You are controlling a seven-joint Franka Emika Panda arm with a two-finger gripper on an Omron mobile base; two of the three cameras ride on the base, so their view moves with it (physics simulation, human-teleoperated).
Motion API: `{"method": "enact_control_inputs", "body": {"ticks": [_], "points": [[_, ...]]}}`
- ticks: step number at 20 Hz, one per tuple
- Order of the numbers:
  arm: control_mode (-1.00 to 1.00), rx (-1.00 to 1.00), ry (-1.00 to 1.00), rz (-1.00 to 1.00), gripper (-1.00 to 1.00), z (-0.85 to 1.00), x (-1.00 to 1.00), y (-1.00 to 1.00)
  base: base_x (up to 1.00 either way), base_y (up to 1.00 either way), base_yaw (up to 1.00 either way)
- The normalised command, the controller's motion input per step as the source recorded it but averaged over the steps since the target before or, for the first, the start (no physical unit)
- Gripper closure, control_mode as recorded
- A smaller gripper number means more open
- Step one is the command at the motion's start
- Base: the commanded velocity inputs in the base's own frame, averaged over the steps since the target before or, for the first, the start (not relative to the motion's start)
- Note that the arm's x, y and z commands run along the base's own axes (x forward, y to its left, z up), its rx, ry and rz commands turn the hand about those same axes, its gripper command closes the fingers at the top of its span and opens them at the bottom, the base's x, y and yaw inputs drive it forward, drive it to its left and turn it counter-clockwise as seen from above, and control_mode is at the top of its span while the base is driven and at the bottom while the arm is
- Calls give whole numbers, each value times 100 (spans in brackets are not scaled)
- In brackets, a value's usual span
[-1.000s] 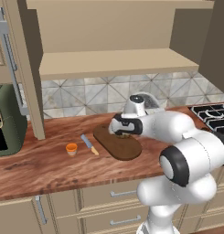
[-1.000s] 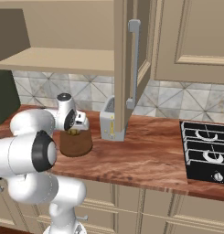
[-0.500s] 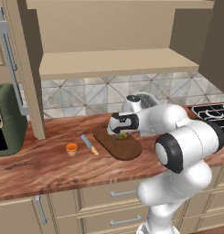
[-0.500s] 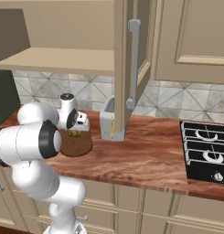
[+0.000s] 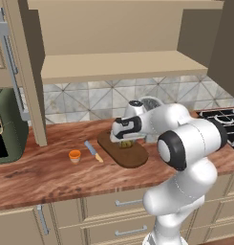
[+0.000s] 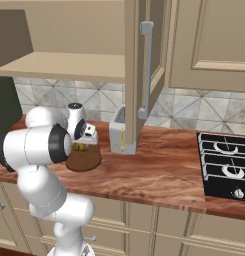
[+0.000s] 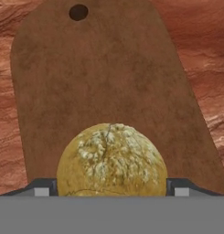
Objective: Pick the bread, place it on the cutting board, pick the jam, place it on the counter, and close the cabinet.
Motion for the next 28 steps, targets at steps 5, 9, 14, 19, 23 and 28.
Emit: {"method": "enact_control_inputs", "body": {"ticks": [5, 9, 14, 19, 23, 28], "points": [[-100, 0, 2, 0, 100, -17, 8, 0, 0, 0, 0], [-100, 0, 3, 0, 100, -12, 2, 0, 0, 0, 0], [-100, 0, 2, 1, -100, -2, 0, 2, 0, 0, 0], [-100, 0, 0, 0, -100, 0, 0, 0, 0, 0, 0], [-100, 0, 0, 0, -100, 0, -1, 0, 0, 0, 0], [-100, 0, -2, 1, -100, 0, -17, 0, 0, 0, 0]]}}
